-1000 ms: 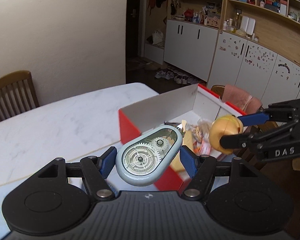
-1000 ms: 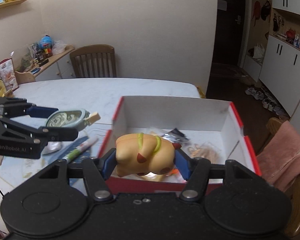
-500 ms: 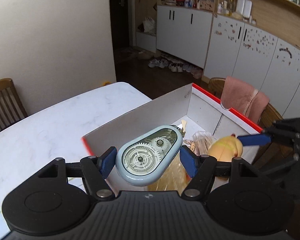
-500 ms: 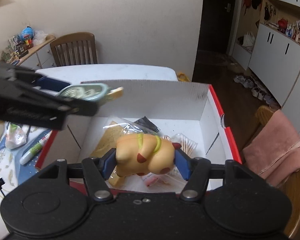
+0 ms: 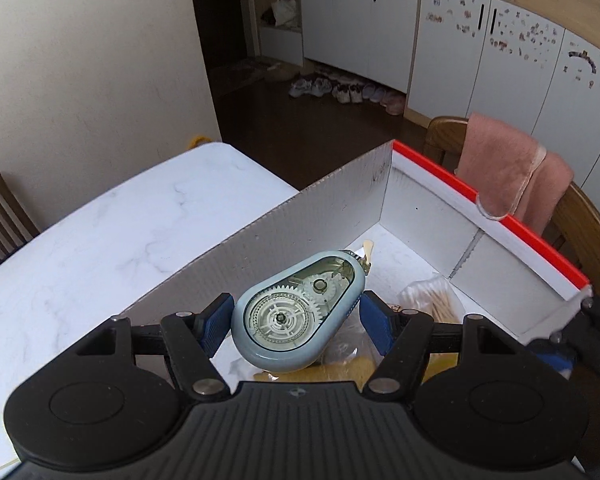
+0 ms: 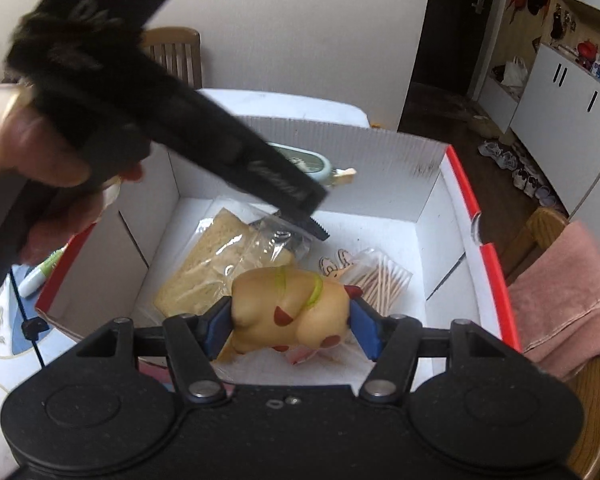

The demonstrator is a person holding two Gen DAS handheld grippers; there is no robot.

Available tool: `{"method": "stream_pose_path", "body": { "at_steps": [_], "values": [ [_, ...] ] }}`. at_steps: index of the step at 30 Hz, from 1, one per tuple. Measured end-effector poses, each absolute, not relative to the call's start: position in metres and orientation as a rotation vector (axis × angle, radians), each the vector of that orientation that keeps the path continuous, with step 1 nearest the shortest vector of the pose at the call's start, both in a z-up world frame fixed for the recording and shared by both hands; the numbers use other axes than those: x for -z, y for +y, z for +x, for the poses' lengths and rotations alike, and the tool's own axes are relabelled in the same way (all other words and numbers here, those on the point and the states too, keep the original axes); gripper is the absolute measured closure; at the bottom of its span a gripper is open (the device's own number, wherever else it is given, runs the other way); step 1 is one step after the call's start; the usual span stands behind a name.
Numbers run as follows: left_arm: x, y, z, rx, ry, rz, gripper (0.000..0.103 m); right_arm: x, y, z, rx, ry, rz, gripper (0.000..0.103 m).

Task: Organize objects
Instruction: 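Lower both items into the shoebox and open both grippers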

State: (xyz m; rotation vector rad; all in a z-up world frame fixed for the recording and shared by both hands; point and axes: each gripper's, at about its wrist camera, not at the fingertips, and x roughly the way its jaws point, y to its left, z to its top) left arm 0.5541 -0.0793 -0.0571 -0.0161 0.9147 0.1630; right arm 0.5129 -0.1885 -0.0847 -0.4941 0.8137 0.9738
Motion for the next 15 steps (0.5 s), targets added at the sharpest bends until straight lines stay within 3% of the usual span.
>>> {"method": "stream_pose_path", "body": {
  "at_steps": [9, 11, 15],
  "values": [
    [0.085, -0.075, 0.579, -0.162, 1.01, -0.027, 0.035, 0.095, -0.182, 0.522, -0.989, 0.865, -0.493, 0.04],
    [0.09, -0.072, 0.581, -0.16, 1.032, -0.036, 0.042, 0.096, -0.182, 0.523, -0.989, 0.87, -0.485, 0.04],
    [0.096, -0.067, 0.585, -0.167, 1.057, -0.052, 0.042, 0.1, -0.18, 0.525, -0.977, 0.87, -0.487, 0.04]
  ]
}}
